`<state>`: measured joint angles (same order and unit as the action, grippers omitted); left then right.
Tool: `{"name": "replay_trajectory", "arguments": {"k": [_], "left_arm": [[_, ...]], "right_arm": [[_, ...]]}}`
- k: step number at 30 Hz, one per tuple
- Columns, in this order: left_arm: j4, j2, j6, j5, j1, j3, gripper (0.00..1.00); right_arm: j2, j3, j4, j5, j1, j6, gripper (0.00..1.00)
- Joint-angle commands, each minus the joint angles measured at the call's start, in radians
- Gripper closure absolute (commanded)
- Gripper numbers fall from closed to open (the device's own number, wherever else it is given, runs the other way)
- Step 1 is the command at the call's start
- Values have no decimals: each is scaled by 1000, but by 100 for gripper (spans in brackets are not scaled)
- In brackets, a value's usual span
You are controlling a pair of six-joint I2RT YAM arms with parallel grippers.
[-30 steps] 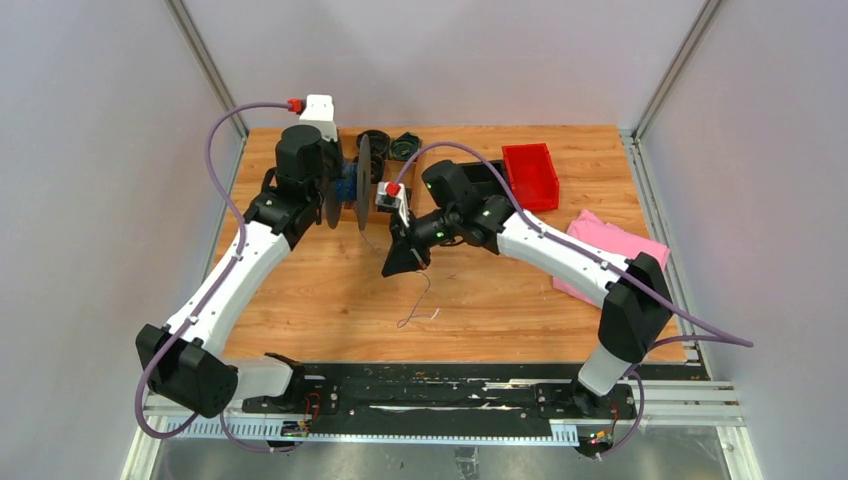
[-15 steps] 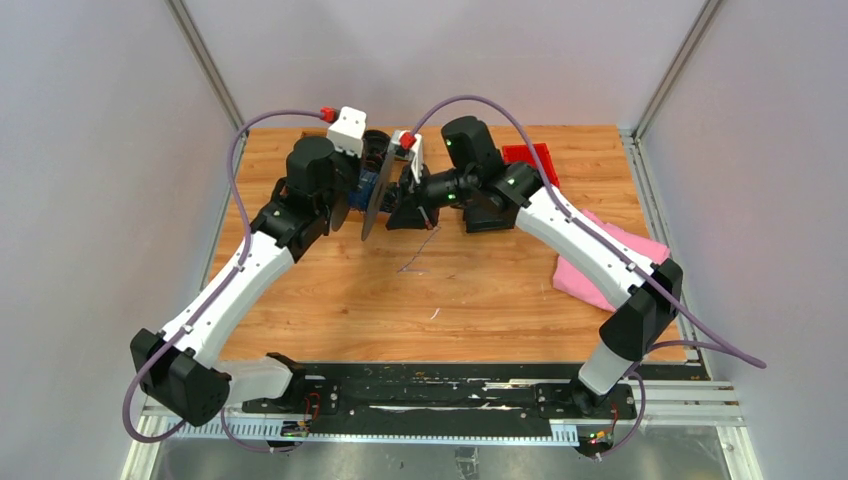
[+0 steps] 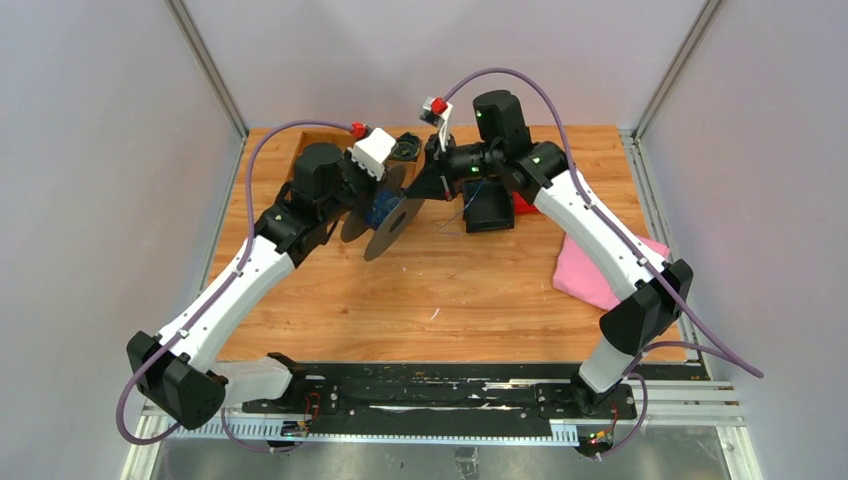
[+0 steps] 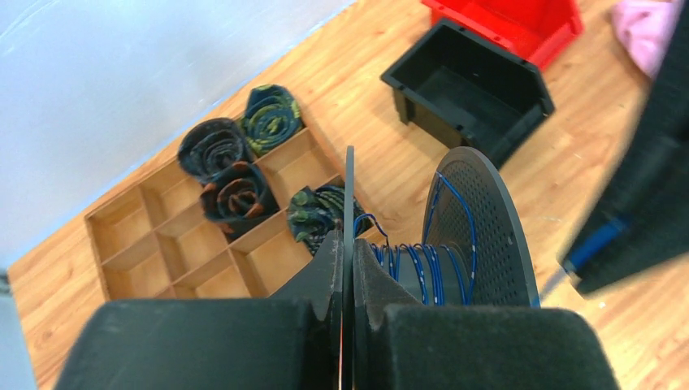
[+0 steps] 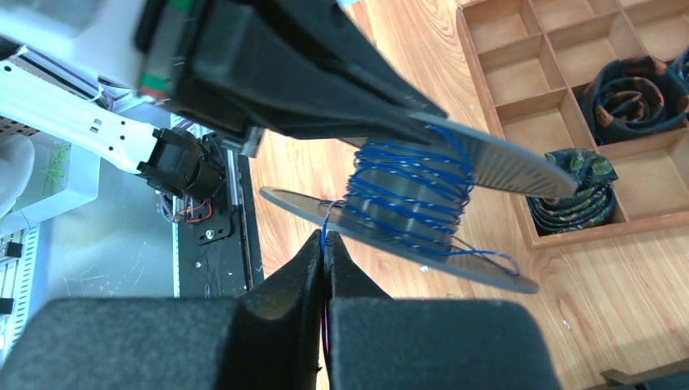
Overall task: Wrap the cables
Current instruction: Wrap the cable around the cable reel.
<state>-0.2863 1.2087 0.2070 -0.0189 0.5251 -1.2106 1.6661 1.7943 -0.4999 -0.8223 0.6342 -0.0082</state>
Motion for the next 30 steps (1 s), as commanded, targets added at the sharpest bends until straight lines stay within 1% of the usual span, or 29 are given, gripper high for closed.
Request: {"name": "replay_trajectory", "arguments": {"k": [1,5,10,18,24,30], "left_arm": [[1,-39,59,-153,3,-30,100],[-20,-44,79,-204,3,-35,100],[-26,-48,72,-222,3,-33,100],[-24,-54,18,-233,4,-39,100],[-29,-58,-12,-215,1,-49,100],[-28,-57,-72,-225,-23,-63,100]], "right_arm": [[12,26,-16,-42,-45,7,99],[9,7,-20,-70,-77,4,99],[-1,-9,-27,-90,-117,-20,99],[5,-54,-50,-119,-206,-72,99],[6,-114,-51,-137,-277,-121,99],[16,-170,-52,-147,-331,-175,99]]}}
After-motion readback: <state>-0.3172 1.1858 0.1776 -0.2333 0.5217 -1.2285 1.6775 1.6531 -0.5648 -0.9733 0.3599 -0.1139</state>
